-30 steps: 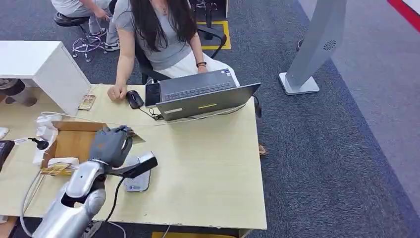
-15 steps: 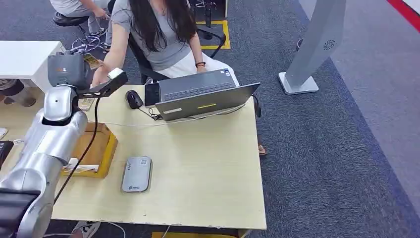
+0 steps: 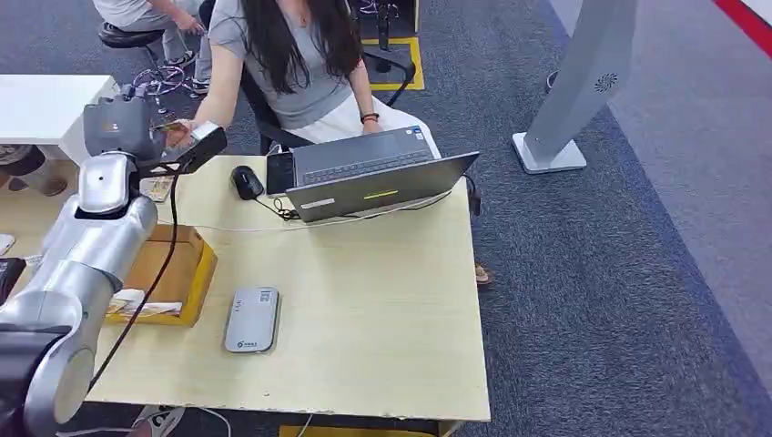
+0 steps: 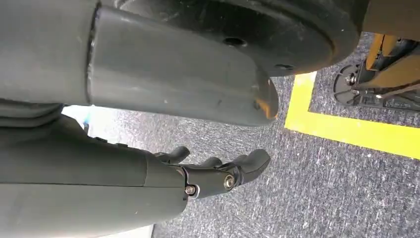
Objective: Pass the card to the sensor for recognition and then transmit it.
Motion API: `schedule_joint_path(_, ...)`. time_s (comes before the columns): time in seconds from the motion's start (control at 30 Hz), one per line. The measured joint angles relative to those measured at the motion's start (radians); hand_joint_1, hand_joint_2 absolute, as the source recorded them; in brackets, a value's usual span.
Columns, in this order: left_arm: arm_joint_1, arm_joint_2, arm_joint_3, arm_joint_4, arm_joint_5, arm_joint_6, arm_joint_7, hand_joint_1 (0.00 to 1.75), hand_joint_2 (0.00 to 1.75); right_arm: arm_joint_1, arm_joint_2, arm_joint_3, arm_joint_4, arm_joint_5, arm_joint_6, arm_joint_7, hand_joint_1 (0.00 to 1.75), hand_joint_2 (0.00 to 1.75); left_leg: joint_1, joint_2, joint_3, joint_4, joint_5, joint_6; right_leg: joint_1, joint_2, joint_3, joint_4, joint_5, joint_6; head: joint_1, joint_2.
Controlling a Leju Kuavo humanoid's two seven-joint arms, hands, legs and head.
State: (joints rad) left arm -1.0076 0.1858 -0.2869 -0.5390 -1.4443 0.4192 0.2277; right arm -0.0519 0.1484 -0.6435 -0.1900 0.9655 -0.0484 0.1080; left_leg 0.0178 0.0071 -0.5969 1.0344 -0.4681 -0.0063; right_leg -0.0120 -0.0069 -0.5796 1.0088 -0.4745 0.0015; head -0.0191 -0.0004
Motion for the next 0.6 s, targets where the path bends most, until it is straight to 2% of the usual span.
schedule_joint_path(0.4,0.0,-0.002,0.004,0.016,0.002,0.003,-0.003,0.0,1.75,0.0,0.0,0.0,0.0,0.0,0.0,0.0,0.0,0.0,0.0,0.0,0.0,0.0,0.0,0.0,0.0,0.0,0.0,0.0,0.0,0.0,0.0,0.0)
schedule_joint_path(0.53,0.029,-0.001,0.021,0.009,0.035,0.071,-0.075,0.0,1.75,0.0,0.003,0.0,0.0,-0.001,-0.001,0.0,0.0,0.0,0.0,0.0,0.0,0.0,0.0,0.0,0.0,0.0,0.0,0.0,0.0,0.0,0.0,0.0)
schedule_joint_path(0.6,0.098,0.0,0.033,-0.064,0.068,0.11,-0.13,0.0,1.75,0.001,0.006,-0.001,0.0,-0.003,-0.006,0.0,0.0,0.0,-0.001,0.001,0.001,0.0,0.0,0.0,0.0,0.001,0.0,0.0,0.0,0.0,0.001,0.0)
